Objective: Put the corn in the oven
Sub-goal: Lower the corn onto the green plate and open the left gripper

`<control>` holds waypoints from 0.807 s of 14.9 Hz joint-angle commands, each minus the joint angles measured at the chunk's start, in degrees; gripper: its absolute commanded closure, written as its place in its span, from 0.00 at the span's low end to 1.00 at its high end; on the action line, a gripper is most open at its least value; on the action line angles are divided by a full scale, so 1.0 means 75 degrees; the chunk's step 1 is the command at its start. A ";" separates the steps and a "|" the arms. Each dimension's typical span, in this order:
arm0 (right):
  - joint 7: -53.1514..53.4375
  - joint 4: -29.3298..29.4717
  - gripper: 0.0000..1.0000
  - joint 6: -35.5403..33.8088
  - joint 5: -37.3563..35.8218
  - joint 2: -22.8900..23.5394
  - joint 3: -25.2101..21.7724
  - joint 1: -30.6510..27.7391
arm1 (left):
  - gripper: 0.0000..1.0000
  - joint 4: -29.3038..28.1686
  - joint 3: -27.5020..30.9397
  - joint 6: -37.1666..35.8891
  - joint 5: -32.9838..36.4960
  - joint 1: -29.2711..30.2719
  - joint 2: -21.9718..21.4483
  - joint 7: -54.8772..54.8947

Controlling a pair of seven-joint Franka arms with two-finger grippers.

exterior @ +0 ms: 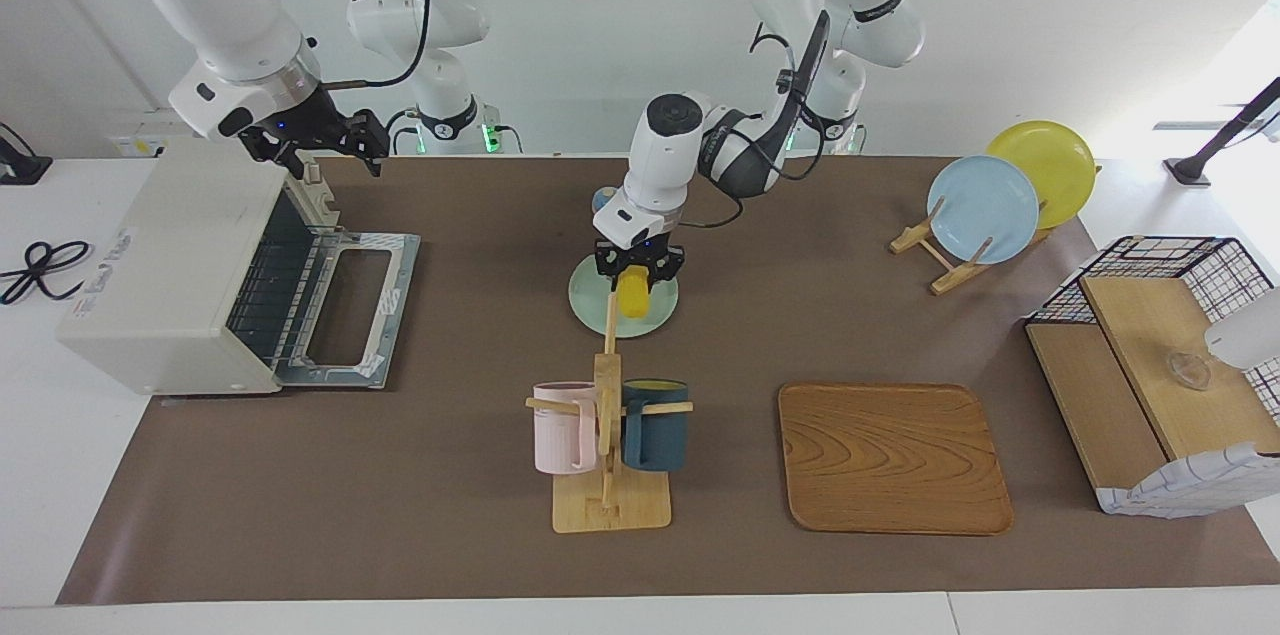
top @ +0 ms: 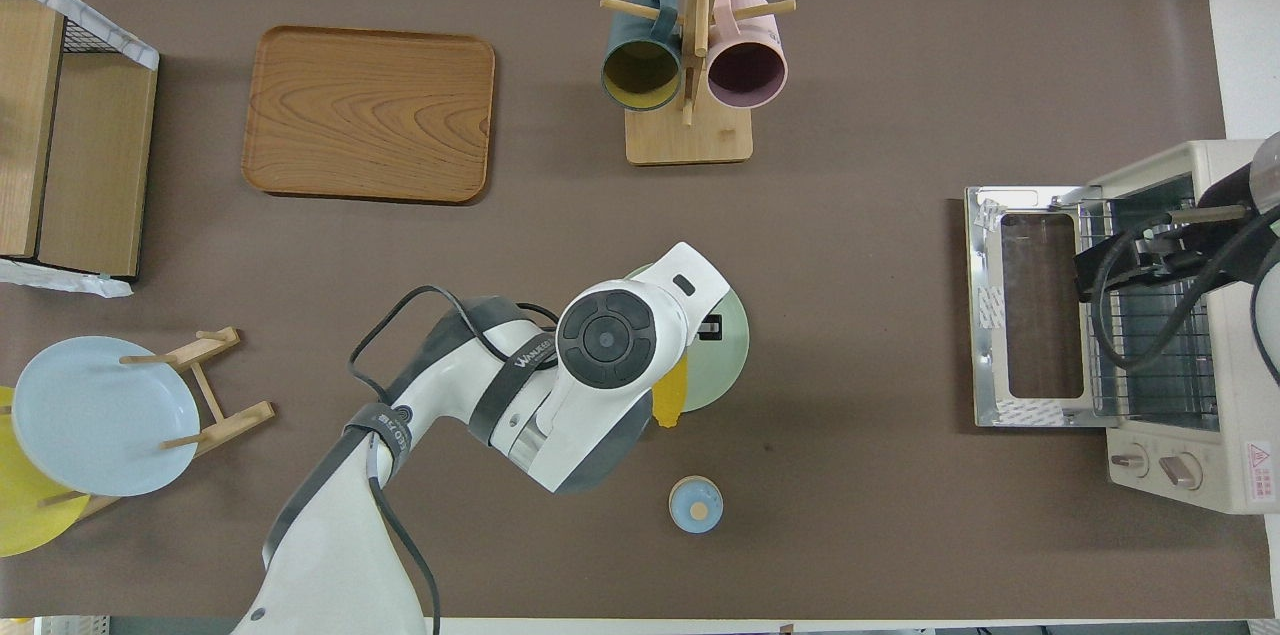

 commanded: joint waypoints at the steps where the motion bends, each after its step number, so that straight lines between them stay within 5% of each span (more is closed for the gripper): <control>1: 0.0016 0.0005 0.00 -0.0041 0.0034 -0.0072 0.0042 -0.0014 | 1.00 0.0084 0.0161 0.0110 -0.0039 -0.0246 0.0095 -0.0084; 6: 0.0016 0.0005 0.00 -0.0041 0.0023 -0.0072 0.0054 -0.0014 | 1.00 0.0061 0.0161 0.0122 -0.0028 -0.0246 0.0095 -0.0049; 8: 0.0016 0.0005 0.00 -0.0041 0.0034 -0.0072 0.0042 -0.0014 | 0.26 0.0061 0.0161 0.0180 0.0007 -0.0234 0.0095 0.0022; 9: 0.0016 0.0005 0.00 -0.0041 0.0034 -0.0072 0.0054 -0.0014 | 0.00 0.0061 0.0161 0.0216 0.0007 -0.0234 0.0095 0.0022; 12: 0.0016 0.0005 0.00 -0.0041 0.0034 -0.0072 0.0054 -0.0014 | 0.00 0.0095 0.0161 0.0158 0.0007 -0.0211 0.0095 0.0022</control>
